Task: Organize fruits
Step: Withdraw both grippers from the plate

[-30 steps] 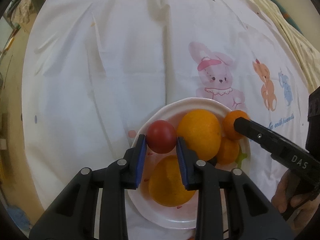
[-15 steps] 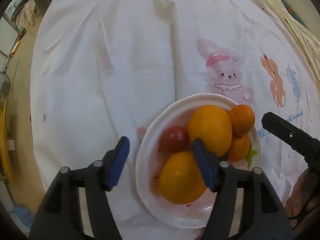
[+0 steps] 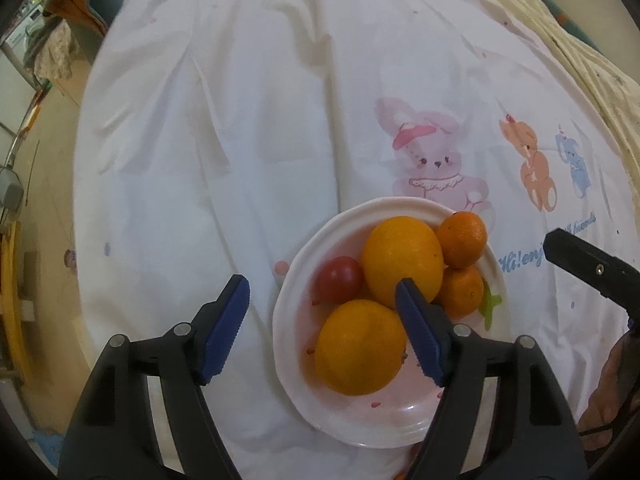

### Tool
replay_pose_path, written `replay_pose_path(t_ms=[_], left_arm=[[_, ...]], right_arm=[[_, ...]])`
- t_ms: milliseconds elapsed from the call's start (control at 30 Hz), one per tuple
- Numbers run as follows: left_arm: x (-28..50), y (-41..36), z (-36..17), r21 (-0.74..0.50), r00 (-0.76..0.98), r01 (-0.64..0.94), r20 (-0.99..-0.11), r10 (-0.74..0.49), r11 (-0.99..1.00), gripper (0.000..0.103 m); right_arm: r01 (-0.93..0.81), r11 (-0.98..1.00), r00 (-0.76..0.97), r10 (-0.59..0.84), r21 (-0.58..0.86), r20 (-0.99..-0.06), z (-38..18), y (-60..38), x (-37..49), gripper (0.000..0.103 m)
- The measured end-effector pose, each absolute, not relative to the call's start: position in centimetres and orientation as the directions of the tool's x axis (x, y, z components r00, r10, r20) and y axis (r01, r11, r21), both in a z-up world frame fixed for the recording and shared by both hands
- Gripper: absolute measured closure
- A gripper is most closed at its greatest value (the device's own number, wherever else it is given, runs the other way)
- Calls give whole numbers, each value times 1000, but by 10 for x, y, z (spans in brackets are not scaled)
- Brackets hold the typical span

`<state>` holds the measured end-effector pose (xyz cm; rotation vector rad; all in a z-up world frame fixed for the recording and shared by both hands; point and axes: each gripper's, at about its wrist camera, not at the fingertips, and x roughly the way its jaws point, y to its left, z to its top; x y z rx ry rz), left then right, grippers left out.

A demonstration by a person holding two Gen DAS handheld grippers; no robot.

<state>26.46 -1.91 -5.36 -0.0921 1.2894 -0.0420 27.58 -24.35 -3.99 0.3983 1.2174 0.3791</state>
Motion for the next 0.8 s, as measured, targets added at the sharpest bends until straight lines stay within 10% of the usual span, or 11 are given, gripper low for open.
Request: replay_pose_path(t_ms=[800], left_arm=[[152,-6,-15,-94,358,51,-928,-106,994,31]], right_arm=[[-74,881,344,463,468,-817,-6,-264,150,29]])
